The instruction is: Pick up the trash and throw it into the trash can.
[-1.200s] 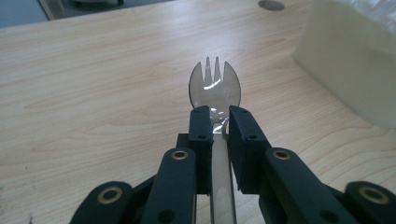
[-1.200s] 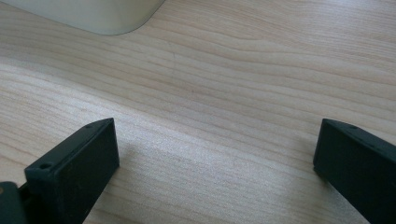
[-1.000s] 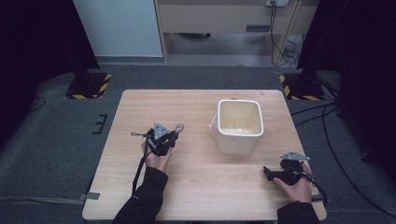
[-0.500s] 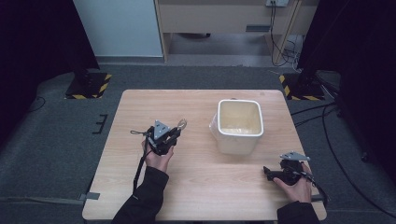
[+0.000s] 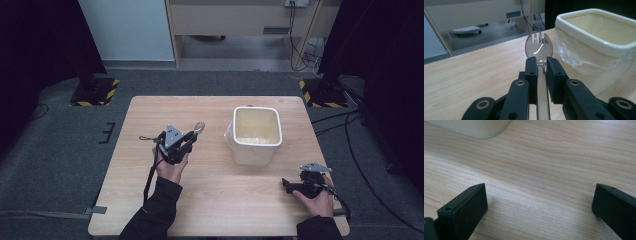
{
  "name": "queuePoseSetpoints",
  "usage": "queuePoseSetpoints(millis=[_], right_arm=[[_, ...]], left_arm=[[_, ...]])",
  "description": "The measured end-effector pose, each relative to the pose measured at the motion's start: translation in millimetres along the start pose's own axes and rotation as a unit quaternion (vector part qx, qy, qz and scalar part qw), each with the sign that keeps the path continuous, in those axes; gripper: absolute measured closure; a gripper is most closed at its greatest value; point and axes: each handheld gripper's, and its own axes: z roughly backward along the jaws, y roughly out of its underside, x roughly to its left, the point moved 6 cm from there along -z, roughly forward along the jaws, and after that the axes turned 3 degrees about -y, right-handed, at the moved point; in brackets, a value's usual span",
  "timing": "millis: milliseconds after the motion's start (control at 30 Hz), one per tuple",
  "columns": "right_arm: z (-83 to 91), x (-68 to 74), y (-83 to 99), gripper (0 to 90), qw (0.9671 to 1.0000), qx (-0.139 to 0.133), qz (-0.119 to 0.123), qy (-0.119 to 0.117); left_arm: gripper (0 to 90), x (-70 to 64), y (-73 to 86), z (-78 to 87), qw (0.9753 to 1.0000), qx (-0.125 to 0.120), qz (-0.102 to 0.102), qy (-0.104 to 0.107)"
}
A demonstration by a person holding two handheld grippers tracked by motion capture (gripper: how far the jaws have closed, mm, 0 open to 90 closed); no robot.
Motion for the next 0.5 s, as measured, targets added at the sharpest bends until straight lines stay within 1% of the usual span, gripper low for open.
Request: queuePoseSetpoints(millis=[200, 500], right_arm=[[0.0, 0.1, 0.0, 0.3, 1.0, 0.0, -0.001, 0.0], [0.0, 0.0, 0.0, 0.3, 1.0, 0.0, 0.0, 0.0]], left_arm=[[79.4, -9.0, -13.8, 3.9, 0.9998, -0.018, -0.005, 0.01], [79.4, -23.2, -33.6, 6.3, 0.9989, -0.036, -0.016, 0.024]])
